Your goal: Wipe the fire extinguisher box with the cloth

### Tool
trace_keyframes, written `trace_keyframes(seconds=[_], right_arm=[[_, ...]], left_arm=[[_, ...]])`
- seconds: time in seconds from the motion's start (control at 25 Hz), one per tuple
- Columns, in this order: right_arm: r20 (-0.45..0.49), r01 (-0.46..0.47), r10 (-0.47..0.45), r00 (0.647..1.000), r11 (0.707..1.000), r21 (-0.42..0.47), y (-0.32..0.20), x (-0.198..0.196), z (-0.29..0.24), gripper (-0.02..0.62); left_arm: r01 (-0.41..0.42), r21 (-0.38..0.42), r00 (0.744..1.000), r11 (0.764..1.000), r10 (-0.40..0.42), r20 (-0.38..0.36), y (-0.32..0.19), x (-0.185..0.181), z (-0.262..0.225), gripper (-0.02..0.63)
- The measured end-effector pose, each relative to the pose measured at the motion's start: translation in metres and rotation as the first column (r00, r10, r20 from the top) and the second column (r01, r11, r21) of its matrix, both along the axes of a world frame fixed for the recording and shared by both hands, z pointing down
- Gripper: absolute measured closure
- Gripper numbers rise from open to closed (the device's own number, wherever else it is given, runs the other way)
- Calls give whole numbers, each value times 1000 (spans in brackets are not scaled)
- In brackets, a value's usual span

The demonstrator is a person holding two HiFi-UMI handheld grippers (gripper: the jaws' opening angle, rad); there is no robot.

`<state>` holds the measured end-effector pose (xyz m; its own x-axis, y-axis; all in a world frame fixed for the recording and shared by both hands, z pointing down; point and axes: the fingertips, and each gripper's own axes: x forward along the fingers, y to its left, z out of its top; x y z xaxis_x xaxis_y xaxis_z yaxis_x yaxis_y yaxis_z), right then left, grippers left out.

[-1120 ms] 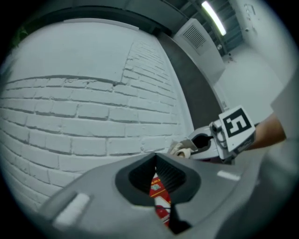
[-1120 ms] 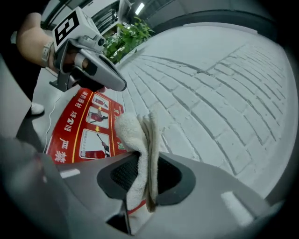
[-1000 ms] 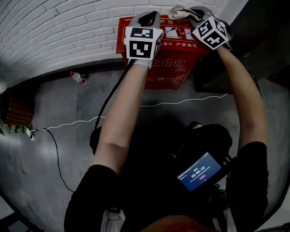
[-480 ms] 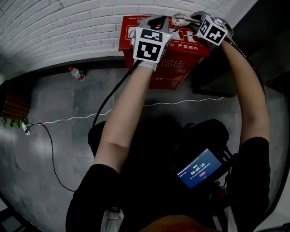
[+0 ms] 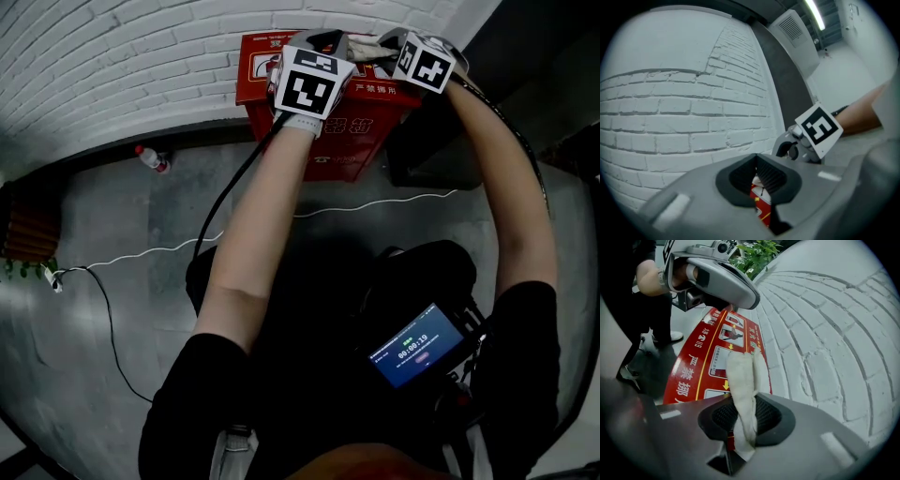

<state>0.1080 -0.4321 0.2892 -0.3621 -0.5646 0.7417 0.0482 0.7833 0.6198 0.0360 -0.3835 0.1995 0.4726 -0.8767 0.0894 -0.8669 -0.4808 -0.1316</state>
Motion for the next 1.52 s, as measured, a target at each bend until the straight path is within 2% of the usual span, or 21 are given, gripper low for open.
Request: trace_keyframes(seconds=[0.4, 0.8, 0.88, 1.0, 1.08, 1.24, 1.52], right_arm=[[40, 58, -56, 998, 996, -61, 75, -8, 6, 509], [71, 63, -56, 996, 993, -97, 128, -3, 7, 509], [105, 74, -60, 993, 989, -127, 137, -3, 4, 509], [210, 87, -54, 976, 985, -151, 143, -9, -17, 509], [245, 84, -54, 968, 989, -117, 135, -16, -34, 511], [239, 58, -48, 970, 998, -33, 106, -30, -53, 509], [269, -27, 3, 963, 996, 85, 43, -65, -65, 509]], left_arm=[[-10, -15, 1000, 1000, 10, 10, 30, -9, 3, 603], [-5, 4, 1000, 1000, 5, 23, 48, -26, -4, 603], [-4, 8, 1000, 1000, 4, 25, 50, -28, -5, 603], [7, 20, 999, 1000, -7, 31, 50, -35, -8, 603], [17, 21, 1000, 1000, -18, 20, 48, -43, -10, 603], [54, 21, 998, 998, -53, -29, 43, -68, -13, 603], [114, 8, 991, 993, -114, -66, 32, -106, -13, 603]])
